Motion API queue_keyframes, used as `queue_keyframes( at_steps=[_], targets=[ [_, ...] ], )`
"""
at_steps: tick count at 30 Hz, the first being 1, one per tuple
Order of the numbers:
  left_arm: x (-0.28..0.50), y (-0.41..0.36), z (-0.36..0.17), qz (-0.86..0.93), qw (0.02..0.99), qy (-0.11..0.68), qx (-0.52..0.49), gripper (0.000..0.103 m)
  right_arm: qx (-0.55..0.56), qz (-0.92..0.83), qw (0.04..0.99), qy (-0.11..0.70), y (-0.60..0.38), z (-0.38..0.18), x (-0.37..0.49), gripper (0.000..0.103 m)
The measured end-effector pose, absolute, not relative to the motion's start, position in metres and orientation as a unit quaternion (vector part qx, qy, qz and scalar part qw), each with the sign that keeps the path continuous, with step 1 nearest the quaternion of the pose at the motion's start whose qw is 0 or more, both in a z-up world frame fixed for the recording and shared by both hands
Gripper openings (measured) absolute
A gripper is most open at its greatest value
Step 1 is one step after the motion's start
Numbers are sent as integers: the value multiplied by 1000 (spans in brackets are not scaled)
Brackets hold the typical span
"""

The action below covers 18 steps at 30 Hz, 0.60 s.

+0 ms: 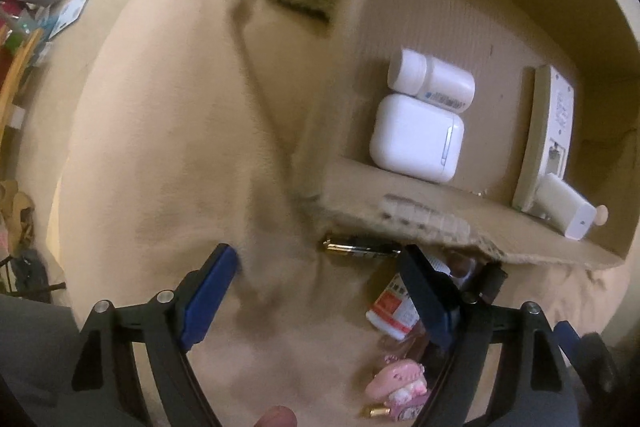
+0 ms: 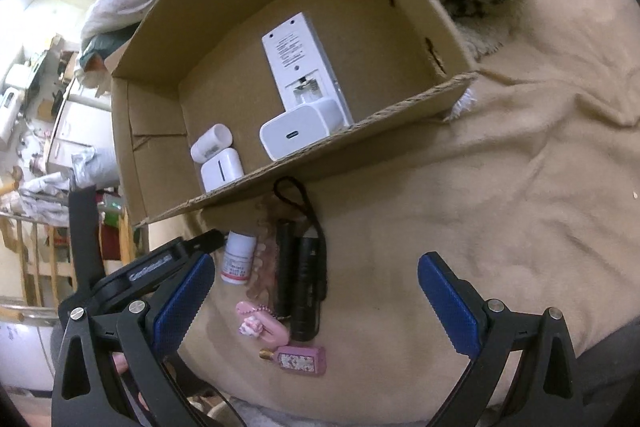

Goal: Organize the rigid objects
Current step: 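Move both tools back toward the remaining items beside the box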

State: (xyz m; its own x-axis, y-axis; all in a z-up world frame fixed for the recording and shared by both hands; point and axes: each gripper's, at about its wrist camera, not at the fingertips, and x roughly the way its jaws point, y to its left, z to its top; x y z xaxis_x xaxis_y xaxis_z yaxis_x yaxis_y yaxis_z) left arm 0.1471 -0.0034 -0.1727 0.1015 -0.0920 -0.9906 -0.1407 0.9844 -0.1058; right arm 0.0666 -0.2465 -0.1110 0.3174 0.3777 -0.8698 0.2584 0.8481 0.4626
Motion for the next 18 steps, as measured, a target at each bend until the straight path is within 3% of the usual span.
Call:
queue_keyframes(
  at_steps=[10, 13, 18],
  targets=[
    [151, -18, -186, 30, 741, 668, -60, 80, 260, 39, 758, 597, -241, -118, 70, 103],
    [151, -32, -187, 25, 746, 664, -43, 69, 256, 45, 752, 605, -236, -121, 66, 103],
    [146, -42, -187, 25, 750, 660, -37, 70, 247, 60, 736, 627, -225, -128, 55, 103]
  ],
)
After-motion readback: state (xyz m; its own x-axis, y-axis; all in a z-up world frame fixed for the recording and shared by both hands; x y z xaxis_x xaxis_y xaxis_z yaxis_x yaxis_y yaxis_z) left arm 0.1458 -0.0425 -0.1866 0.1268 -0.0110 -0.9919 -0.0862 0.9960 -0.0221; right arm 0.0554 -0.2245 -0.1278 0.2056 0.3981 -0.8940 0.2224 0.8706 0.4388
